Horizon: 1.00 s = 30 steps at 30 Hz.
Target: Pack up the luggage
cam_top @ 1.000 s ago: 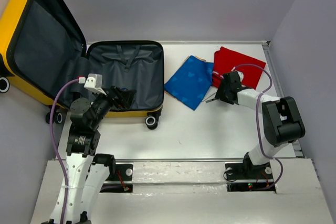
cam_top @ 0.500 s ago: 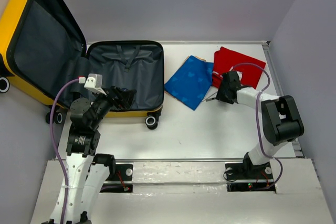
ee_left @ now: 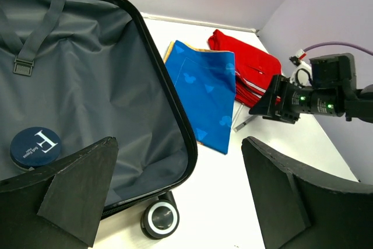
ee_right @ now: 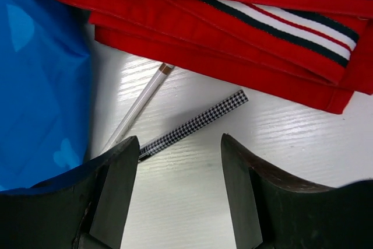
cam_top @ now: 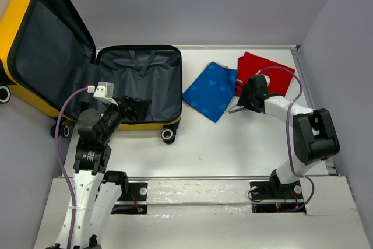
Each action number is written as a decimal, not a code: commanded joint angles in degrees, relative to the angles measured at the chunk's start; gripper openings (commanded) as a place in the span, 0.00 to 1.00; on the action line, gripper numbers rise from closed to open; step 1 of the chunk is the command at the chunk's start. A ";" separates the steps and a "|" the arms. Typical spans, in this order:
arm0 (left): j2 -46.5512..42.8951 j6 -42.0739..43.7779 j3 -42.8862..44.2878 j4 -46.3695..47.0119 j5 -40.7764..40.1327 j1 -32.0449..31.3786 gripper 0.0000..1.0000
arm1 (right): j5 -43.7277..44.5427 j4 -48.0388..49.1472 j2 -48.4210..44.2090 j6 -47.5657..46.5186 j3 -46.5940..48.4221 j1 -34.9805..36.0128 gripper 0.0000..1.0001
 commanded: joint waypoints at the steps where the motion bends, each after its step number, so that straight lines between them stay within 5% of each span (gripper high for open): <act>1: -0.22 -0.02 1.93 1.75 1.32 -0.26 0.99 | 1.13 0.50 4.10 1.02 2.86 0.43 0.61; 13: -0.13 -0.02 1.93 1.84 1.50 -0.26 0.99 | 3.94 -3.18 6.91 -0.82 4.00 0.43 0.53; 24: -0.31 -0.10 1.93 1.84 1.50 -0.26 0.99 | 2.98 -5.04 0.06 -1.71 -0.12 1.57 0.23; 27: -0.40 -0.10 1.84 1.93 1.58 -0.27 0.99 | 0.97 -4.25 -2.92 -1.44 -2.23 1.57 0.23; 30: -0.40 -0.19 1.84 1.93 1.59 -0.18 0.99 | -1.76 -4.25 -3.11 -1.79 -2.33 2.10 0.46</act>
